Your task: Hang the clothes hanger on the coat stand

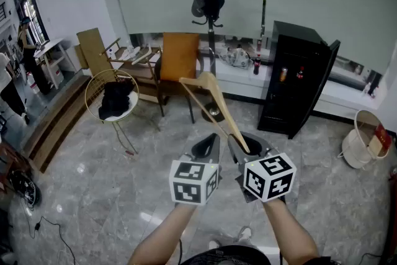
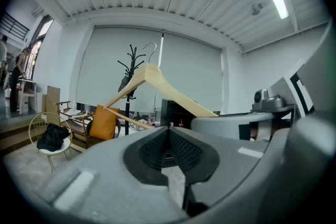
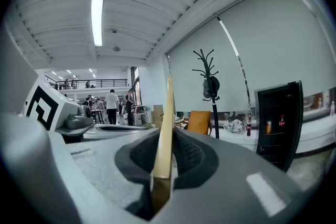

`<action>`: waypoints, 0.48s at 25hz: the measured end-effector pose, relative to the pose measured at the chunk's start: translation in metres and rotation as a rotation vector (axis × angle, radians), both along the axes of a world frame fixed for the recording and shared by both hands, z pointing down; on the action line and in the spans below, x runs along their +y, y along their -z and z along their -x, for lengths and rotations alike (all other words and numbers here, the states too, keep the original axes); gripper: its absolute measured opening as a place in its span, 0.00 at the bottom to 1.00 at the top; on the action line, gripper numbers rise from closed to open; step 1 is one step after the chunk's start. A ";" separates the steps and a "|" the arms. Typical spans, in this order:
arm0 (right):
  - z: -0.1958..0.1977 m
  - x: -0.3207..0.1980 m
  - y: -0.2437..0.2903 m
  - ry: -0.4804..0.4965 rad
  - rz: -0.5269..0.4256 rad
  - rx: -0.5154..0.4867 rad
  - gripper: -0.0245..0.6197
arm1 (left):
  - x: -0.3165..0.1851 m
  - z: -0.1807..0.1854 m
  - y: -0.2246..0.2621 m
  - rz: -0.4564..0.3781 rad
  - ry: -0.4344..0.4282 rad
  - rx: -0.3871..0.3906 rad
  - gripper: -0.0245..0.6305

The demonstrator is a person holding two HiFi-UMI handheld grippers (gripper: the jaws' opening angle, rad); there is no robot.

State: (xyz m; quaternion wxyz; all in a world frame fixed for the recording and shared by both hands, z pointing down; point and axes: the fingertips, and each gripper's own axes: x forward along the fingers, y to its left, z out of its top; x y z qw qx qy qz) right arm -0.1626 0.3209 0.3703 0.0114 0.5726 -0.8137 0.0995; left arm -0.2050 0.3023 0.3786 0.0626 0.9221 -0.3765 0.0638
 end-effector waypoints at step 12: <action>-0.001 -0.015 -0.011 -0.021 0.006 -0.017 0.12 | -0.017 -0.008 -0.011 0.010 -0.045 -0.010 0.04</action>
